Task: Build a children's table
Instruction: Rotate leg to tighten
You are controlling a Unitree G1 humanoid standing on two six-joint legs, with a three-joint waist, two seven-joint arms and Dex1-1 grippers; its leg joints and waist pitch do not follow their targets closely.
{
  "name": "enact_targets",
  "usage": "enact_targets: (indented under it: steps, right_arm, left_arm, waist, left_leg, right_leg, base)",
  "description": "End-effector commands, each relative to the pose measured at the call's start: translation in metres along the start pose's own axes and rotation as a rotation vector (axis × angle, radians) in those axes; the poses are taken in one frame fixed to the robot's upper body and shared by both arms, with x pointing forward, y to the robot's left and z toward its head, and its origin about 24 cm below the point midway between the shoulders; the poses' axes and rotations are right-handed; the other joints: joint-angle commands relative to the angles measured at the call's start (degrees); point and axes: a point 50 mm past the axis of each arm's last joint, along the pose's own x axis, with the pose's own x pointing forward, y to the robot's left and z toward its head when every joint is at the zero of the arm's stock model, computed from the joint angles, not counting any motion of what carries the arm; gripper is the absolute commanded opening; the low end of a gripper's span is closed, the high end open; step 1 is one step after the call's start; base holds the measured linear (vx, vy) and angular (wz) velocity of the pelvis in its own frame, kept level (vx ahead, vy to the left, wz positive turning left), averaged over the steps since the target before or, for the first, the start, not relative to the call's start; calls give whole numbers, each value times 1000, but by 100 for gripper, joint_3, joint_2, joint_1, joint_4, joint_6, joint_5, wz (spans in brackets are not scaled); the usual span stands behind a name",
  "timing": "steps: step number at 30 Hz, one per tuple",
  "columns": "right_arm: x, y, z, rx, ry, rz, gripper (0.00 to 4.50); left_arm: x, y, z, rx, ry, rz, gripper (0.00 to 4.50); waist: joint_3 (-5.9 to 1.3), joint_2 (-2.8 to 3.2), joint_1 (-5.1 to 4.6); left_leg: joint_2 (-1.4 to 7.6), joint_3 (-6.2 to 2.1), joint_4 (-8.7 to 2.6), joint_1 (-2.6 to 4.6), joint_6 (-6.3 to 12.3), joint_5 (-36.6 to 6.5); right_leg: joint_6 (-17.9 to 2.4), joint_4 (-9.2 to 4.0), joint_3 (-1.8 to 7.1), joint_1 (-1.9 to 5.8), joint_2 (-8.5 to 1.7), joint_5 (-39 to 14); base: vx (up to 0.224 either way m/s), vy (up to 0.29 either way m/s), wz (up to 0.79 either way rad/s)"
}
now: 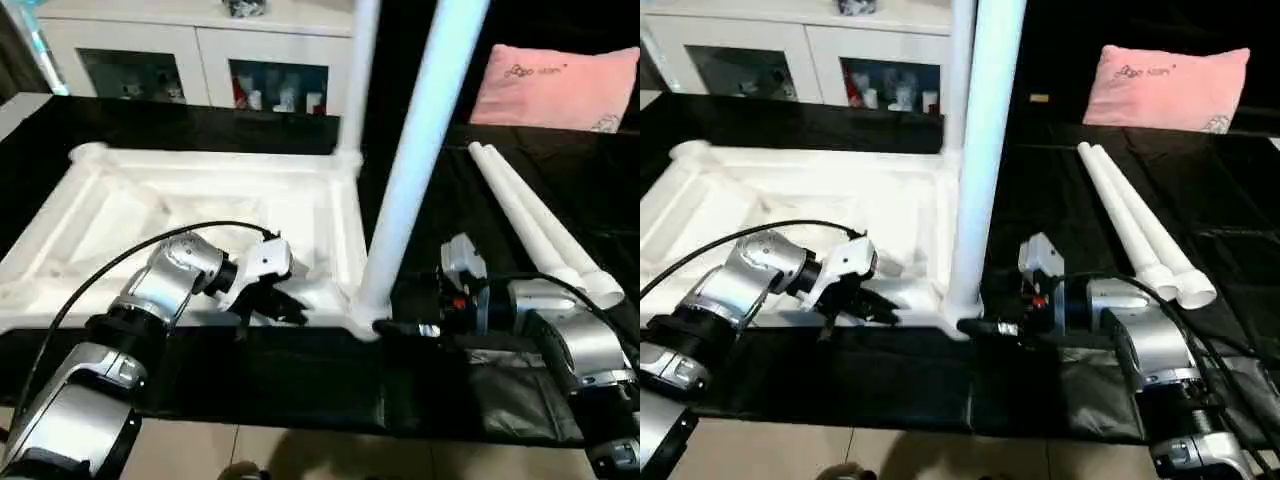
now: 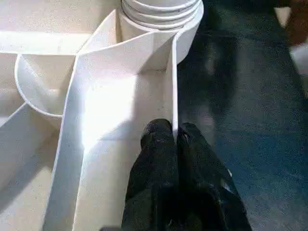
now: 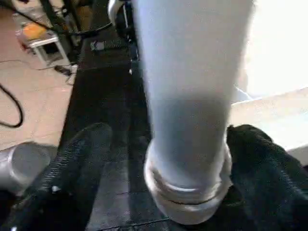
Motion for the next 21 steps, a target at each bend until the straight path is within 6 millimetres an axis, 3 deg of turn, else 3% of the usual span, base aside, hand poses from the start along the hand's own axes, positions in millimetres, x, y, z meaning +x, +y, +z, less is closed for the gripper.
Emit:
enact_targets:
  steps: [1,4,5,13,18,21]
  right_arm:
    - [-1,-3,7,-27,11,34,375]
    - [-1,-4,8,-29,18,54,342]
    - [-1,-4,8,-30,20,60,342]
    - [0,-3,7,-28,29,115,276]
    - [2,-2,6,-20,24,131,216]
    - [2,1,4,-4,17,142,207]
  left_arm:
    - [6,-5,15,101,-2,-91,0]
    - [8,-7,15,114,5,-110,0]
    - [8,-7,16,116,6,-114,0]
    - [8,-9,15,131,15,-138,0]
    - [8,-9,15,131,20,-137,0]
    - [8,-6,14,106,28,-109,0]
  waist:
    - [-425,-38,-26]
    - [-429,-22,-21]
    - [-428,-45,-28]
    - [-431,-44,-27]
    - [-440,-28,-27]
    - [-437,-33,-24]
  left_leg:
    - [293,-64,-391,80,266,-1130]
    - [306,-67,-393,83,250,-1102]
    - [305,-65,-392,78,258,-1094]
    - [291,-64,-380,66,281,-1068]
    - [300,-69,-381,72,290,-1026]
    - [288,-62,-375,70,285,-1045]
  right_leg:
    - [-975,-434,361,323,-436,-1789]
    - [-1044,-405,366,320,-435,-1660]
    - [-1041,-404,367,326,-434,-1652]
    - [-987,-417,359,335,-436,-1779]
    - [-1063,-389,360,333,-425,-1565]
    - [-1036,-405,358,338,-432,-1662]
  base:
    - [0,0,0]
    - [0,0,0]
    - [0,0,0]
    - [0,0,0]
    - [0,0,0]
    - [0,0,0]
